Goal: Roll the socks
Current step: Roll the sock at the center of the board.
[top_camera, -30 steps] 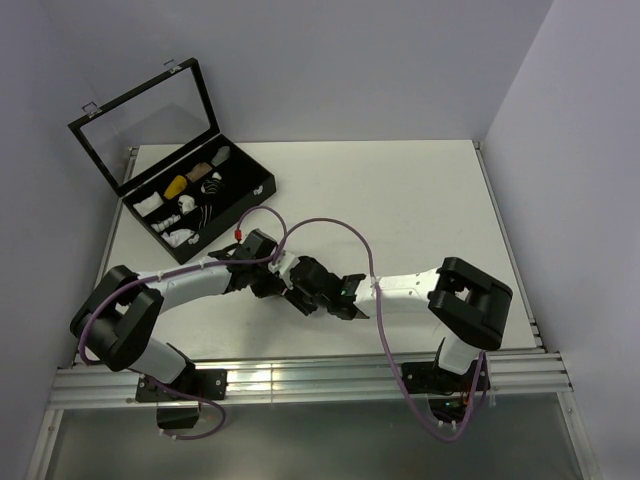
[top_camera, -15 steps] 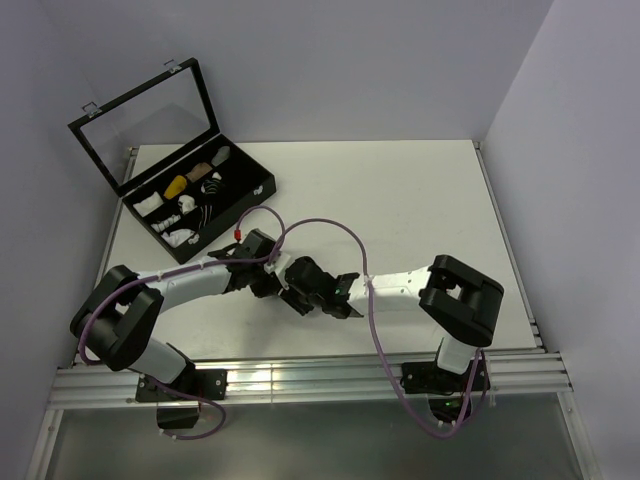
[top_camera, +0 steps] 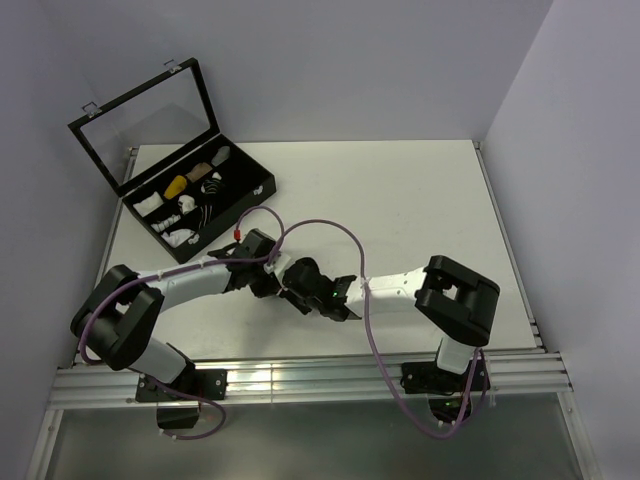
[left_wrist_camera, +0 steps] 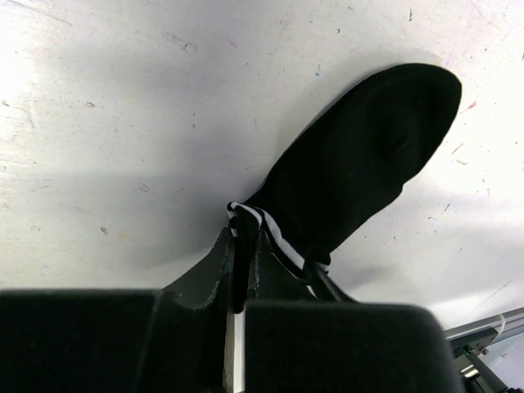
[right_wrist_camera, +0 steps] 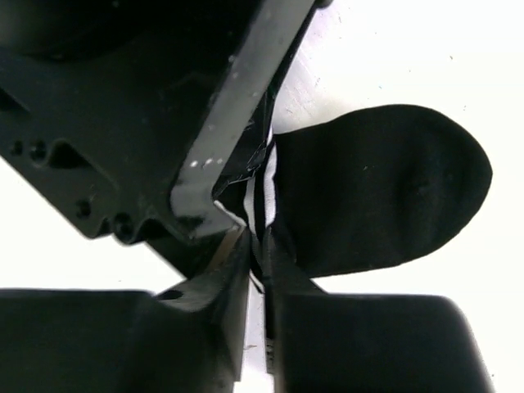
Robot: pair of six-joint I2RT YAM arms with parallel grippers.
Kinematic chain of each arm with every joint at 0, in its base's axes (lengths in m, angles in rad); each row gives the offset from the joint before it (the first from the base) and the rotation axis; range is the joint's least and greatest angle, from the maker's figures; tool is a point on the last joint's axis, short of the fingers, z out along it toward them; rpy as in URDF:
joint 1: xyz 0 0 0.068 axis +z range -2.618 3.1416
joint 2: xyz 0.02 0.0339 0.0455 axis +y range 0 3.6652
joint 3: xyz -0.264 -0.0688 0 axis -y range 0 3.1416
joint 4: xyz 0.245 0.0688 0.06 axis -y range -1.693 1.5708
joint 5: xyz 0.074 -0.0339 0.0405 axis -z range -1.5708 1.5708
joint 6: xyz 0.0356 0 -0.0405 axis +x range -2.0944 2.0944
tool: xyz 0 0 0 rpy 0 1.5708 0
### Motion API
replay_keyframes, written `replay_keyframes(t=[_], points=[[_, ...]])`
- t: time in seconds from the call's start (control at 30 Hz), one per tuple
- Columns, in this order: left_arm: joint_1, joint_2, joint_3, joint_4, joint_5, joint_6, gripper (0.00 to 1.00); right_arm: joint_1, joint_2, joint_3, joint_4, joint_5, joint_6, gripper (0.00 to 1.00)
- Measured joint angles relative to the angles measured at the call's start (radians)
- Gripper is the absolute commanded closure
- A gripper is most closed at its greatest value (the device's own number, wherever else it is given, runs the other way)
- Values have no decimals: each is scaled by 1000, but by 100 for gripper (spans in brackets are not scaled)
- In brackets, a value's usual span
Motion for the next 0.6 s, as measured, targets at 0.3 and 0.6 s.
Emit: replay_keyframes(t=[0.3,0.6], points=[[14,-60,-16,-21,-8,-10,47,-33,0,-6,28,-81,74,100],[24,-263,-99,12,-70,-37,25,-256,-14,-70,106,-518,241,100]])
